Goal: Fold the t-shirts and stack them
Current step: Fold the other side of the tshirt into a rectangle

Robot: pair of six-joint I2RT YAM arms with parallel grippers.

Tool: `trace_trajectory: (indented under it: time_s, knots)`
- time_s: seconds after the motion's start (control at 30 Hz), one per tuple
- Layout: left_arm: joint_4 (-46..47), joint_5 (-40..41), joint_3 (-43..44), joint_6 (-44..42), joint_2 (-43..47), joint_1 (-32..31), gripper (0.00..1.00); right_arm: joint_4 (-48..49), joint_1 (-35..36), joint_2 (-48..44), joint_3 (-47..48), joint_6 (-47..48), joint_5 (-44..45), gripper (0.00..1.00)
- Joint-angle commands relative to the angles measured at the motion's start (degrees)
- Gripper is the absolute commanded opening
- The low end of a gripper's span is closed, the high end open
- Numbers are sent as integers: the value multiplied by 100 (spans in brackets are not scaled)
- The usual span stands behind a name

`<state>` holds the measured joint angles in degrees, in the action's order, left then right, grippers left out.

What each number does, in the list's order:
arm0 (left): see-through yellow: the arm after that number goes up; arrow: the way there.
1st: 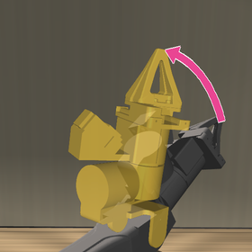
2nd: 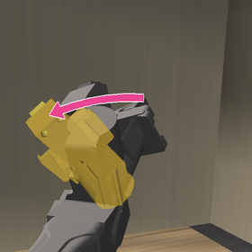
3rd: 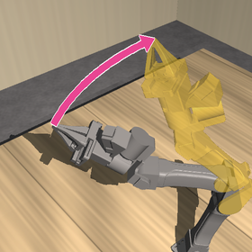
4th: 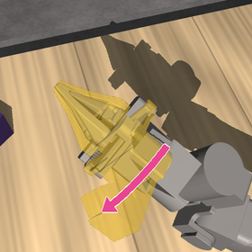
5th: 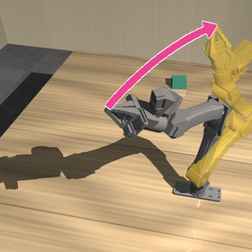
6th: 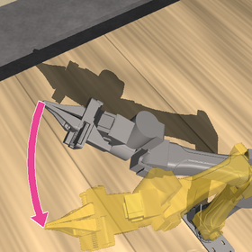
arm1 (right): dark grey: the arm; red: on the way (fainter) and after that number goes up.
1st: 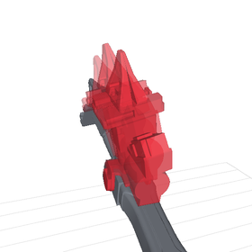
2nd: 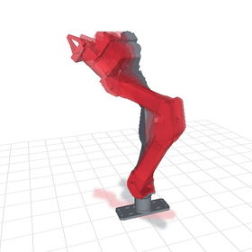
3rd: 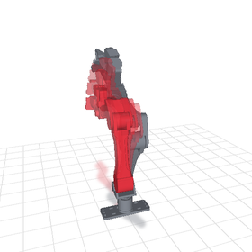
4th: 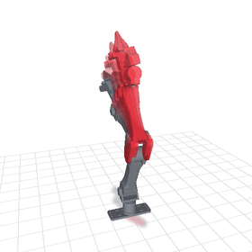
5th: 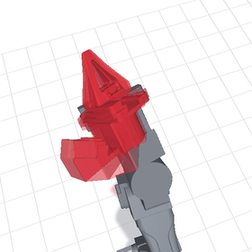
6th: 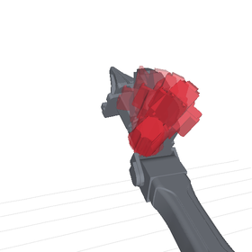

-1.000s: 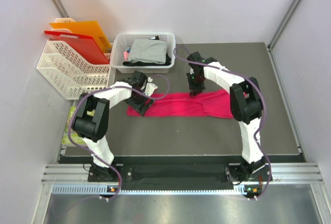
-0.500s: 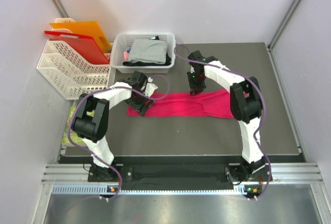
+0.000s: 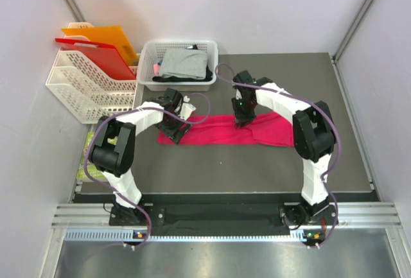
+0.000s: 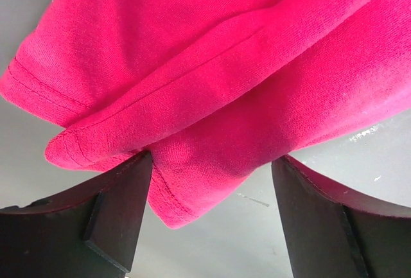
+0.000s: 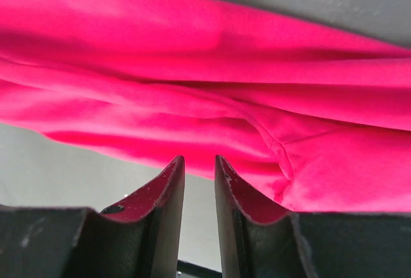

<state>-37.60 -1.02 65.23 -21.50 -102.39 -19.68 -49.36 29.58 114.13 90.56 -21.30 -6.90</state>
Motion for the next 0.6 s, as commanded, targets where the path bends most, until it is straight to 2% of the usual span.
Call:
trace_trajectory:
  time_s: [0.0, 0.37, 0.57]
  knots:
    - [-1, 330, -28, -144, -123, 35, 79, 190, 48, 224, 84, -59, 4, 26]
    - [-63, 392, -46, -250, -62, 35, 79, 173, -102, 839, 620, 91, 171, 24]
    - [-80, 392, -72, -259, -71, 35, 78, 137, -286, 883, 875, 179, 268, 24]
